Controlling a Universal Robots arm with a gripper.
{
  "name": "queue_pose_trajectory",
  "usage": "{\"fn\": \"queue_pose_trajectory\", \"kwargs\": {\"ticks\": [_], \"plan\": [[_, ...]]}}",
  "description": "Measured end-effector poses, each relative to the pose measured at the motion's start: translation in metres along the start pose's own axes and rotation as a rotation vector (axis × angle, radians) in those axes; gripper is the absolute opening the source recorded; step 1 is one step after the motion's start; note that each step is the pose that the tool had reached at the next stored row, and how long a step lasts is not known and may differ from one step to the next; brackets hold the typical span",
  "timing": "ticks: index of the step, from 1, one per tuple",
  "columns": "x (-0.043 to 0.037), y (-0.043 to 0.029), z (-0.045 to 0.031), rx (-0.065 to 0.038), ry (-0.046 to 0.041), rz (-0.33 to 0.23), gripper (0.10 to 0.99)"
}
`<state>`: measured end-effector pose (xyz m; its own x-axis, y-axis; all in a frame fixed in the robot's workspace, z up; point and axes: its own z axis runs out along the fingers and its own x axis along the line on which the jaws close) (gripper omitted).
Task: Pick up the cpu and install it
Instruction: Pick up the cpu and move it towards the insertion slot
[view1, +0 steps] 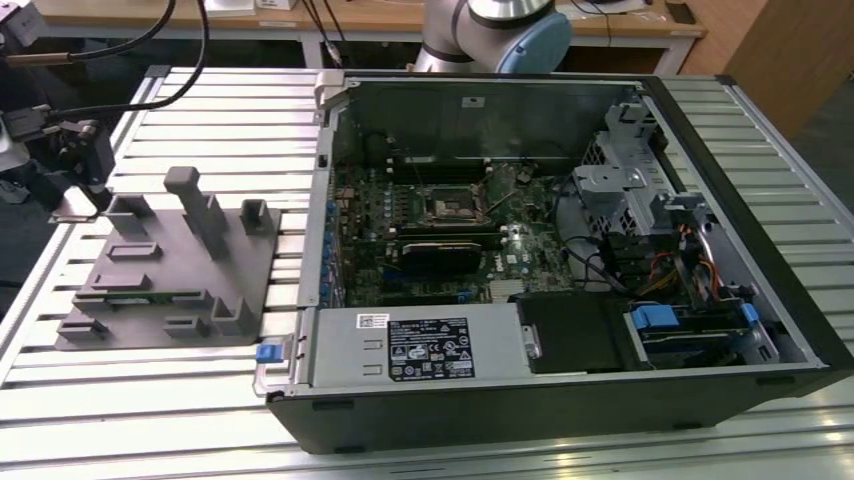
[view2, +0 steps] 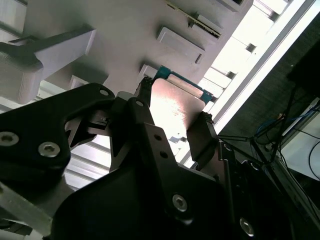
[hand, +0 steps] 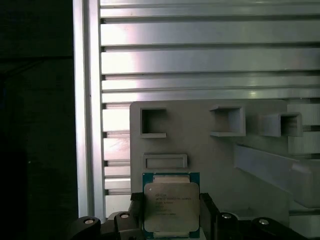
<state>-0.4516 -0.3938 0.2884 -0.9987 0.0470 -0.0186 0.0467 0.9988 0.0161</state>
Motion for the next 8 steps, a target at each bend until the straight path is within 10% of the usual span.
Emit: {"fn": "queue_pose_trajectory", "kwargs": {"ticks": [8], "plan": [[-0.0001, 0.0009, -0.0079, 0.000, -0.0001, 0.000, 0.533]]}}
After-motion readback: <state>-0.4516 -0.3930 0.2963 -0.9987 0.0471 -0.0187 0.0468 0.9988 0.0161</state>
